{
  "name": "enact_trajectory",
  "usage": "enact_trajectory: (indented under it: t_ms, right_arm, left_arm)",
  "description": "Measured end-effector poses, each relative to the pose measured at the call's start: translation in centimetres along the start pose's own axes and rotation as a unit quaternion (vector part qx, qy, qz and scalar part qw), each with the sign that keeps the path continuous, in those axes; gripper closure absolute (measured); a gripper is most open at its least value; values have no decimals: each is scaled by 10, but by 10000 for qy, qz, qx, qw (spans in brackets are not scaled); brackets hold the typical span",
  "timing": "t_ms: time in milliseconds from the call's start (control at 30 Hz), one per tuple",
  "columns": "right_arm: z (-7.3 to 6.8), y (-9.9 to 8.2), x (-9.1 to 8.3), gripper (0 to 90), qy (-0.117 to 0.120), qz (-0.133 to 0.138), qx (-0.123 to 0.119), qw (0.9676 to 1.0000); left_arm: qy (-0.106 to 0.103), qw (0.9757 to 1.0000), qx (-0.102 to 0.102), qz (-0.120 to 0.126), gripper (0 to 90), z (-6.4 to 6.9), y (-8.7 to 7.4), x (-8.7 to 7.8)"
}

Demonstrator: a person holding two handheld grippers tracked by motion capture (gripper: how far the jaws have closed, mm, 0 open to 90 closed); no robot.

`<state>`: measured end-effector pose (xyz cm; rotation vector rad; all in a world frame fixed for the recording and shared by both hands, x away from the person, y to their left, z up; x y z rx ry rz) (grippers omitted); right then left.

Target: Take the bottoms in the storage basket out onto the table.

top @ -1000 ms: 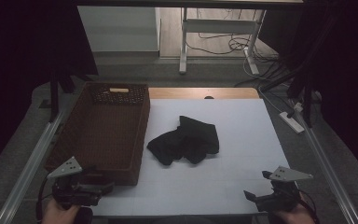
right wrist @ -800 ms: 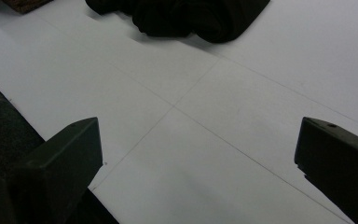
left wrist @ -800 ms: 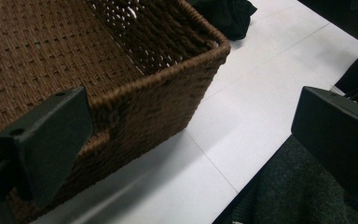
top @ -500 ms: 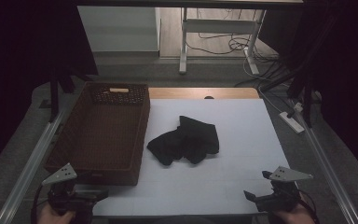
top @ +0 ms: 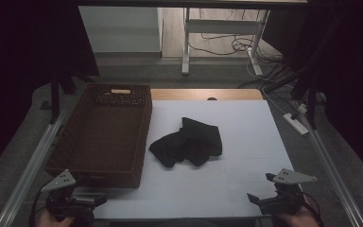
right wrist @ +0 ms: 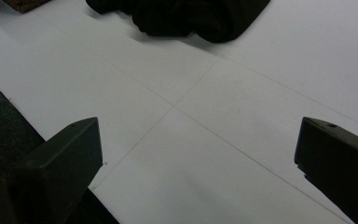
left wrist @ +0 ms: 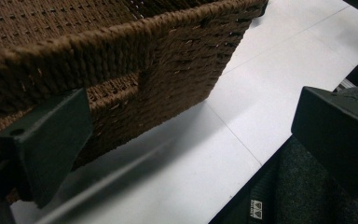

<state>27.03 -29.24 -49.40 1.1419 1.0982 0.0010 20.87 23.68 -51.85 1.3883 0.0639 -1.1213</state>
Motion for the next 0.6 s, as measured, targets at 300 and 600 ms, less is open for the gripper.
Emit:
enact_trajectory:
  t_ms: [300,600]
  right_arm:
    - [0,0,0,11,-7,-10,3,10000]
    - [-1,0,1,12,-12,-39,-3,10000]
  left_arm:
    - [202,9996,-1,-204,0,-4,-6,-3]
    - [140,9996,-122,-216,0,-8,-8,-5]
Point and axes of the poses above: each handheld gripper's, and its own axes: x roughly forward along the jaws, y roughly out of its top, z roughly to its right, the point moved 6 cm from there along x, roughly forward along the jaws, and after that the axes turned 3 degrees about -z, right-handed, at the moved point
